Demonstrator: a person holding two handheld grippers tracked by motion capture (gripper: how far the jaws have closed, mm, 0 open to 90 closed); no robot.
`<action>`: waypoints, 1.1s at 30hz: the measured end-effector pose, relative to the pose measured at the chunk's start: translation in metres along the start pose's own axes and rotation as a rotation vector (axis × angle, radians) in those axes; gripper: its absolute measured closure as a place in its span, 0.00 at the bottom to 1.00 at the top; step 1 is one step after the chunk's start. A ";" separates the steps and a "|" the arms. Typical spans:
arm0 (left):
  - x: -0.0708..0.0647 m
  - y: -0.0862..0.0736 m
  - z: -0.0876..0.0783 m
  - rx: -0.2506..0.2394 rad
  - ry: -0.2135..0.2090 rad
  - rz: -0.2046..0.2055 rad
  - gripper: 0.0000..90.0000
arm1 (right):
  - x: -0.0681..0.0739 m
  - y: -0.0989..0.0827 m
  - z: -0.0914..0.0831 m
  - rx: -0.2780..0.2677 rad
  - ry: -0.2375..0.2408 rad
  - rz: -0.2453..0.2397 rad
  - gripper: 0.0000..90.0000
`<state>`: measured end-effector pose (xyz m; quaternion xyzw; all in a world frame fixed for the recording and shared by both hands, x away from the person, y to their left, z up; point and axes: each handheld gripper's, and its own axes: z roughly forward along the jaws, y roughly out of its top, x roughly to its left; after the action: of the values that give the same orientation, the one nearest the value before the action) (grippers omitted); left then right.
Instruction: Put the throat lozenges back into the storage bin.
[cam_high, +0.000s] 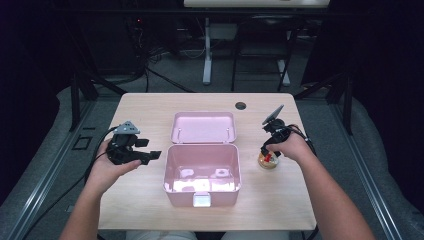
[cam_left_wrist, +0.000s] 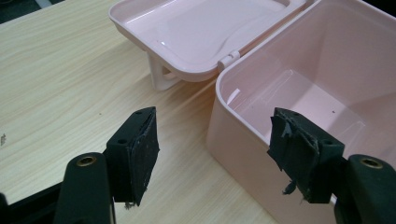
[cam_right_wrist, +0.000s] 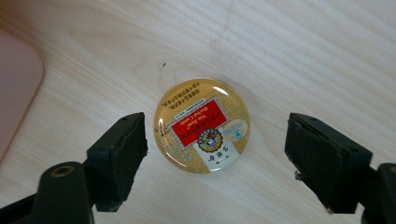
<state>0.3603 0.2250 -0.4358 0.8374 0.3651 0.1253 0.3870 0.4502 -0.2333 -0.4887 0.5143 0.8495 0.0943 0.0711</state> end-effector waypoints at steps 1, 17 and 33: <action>0.000 0.000 0.000 0.003 0.000 0.002 0.36 | -0.001 0.001 0.003 0.008 0.000 -0.007 0.21; 0.003 -0.003 -0.006 -0.001 0.016 -0.003 0.36 | 0.001 0.005 0.036 0.087 0.019 0.013 0.17; 0.004 -0.006 -0.007 -0.010 0.020 -0.010 0.36 | -0.001 0.003 0.058 0.102 0.041 0.050 0.18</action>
<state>0.3565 0.2340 -0.4355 0.8324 0.3724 0.1337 0.3880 0.4661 -0.2280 -0.5444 0.5363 0.8413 0.0632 0.0248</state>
